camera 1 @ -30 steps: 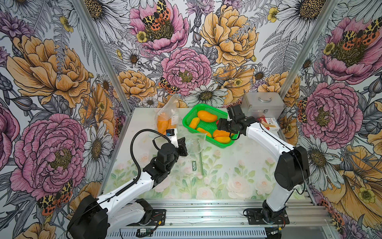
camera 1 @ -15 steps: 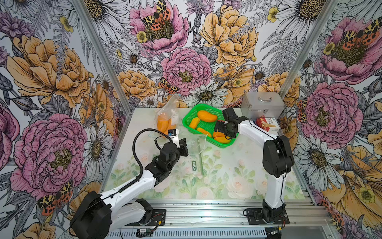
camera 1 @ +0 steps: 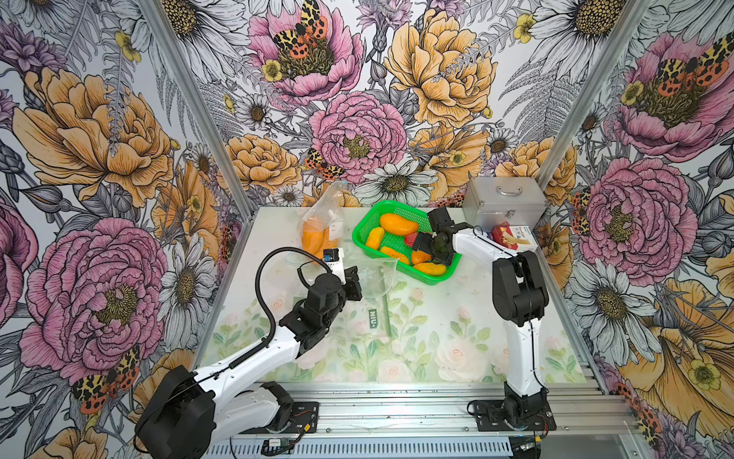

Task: Place the mango in a zip-top bag and seal the zipper
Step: Pick up the mango from the basket.

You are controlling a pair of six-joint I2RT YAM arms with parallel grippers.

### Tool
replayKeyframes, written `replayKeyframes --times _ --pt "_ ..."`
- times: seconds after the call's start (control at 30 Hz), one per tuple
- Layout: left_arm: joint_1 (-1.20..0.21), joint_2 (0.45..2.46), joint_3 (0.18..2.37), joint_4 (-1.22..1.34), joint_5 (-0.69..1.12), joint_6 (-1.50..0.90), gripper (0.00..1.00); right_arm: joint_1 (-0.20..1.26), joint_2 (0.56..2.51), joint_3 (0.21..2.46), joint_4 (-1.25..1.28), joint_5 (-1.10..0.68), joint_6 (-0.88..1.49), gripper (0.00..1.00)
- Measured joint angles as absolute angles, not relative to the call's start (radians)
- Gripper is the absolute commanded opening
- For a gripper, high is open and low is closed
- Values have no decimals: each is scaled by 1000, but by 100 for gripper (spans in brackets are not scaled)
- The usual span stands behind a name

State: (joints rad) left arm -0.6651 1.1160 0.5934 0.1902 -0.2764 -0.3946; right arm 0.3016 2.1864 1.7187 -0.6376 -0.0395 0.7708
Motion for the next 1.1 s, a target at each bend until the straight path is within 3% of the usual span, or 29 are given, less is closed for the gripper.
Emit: replayKeyframes --times 0.2,0.5,0.73,1.1 --pt "-665 1123 604 188 -276 -400 0 300 2231 1766 -639 -39 771 96" --pt "-665 1124 604 188 -276 -413 0 300 2243 1784 -638 -47 764 58" --pt "-665 1137 606 186 -271 -413 0 301 2143 1699 -604 -47 717 39" --pt "-661 1137 623 182 -239 -420 0 322 1654 1453 -495 -167 648 37"
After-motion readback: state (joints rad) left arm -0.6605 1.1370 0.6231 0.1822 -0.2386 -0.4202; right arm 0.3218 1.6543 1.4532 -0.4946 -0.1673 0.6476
